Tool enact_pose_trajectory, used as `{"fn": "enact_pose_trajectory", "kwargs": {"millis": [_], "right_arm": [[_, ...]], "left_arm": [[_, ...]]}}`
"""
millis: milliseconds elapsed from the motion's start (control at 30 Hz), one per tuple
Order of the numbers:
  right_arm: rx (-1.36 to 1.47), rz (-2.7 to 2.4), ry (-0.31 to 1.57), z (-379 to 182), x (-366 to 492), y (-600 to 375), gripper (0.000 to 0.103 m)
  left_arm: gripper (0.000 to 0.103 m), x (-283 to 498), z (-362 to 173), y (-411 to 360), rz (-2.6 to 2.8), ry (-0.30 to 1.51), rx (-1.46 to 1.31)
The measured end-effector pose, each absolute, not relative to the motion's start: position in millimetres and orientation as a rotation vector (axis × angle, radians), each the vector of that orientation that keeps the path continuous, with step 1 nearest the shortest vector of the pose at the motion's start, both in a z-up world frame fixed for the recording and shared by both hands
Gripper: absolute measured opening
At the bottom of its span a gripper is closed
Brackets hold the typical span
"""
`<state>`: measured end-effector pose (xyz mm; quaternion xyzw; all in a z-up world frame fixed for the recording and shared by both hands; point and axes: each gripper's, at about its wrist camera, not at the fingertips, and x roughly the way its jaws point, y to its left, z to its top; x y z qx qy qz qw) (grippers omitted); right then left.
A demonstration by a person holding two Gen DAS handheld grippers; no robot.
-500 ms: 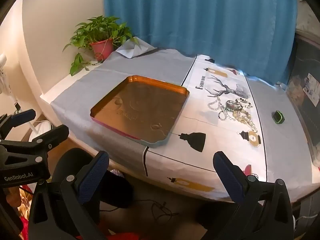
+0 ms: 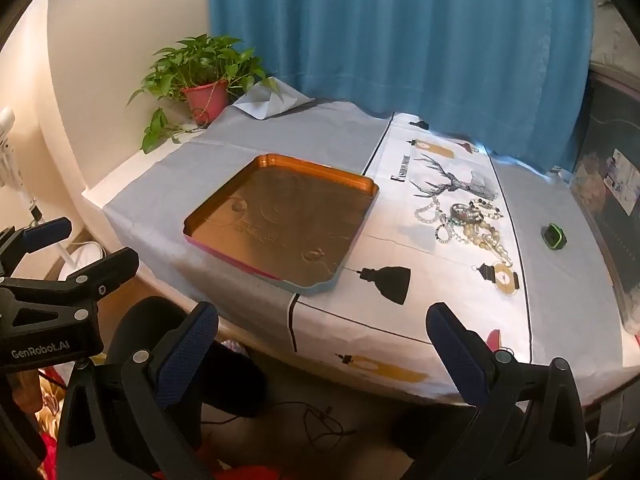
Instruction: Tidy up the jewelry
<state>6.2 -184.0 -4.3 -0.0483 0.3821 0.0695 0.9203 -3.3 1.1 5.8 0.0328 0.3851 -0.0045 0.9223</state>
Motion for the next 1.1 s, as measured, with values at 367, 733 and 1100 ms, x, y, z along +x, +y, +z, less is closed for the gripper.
{"fn": "enact_pose_trajectory", "kwargs": {"millis": [367,733,1100], "right_arm": [[-0.099,0.142,0.782,-5,6,-181,0.103],[-0.092,0.148,0.772,1,-2,-182,0.103],[-0.091,0.150,0.771,3,-3,-183,0.103]], "left_arm": [[0.103,-5,8,2,-0.007,0.786,0.072],[0.103,-6,7,1,-0.004,0.783,0.073],[0.103,-7,7,1,-0.004,0.782,0.077]]}}
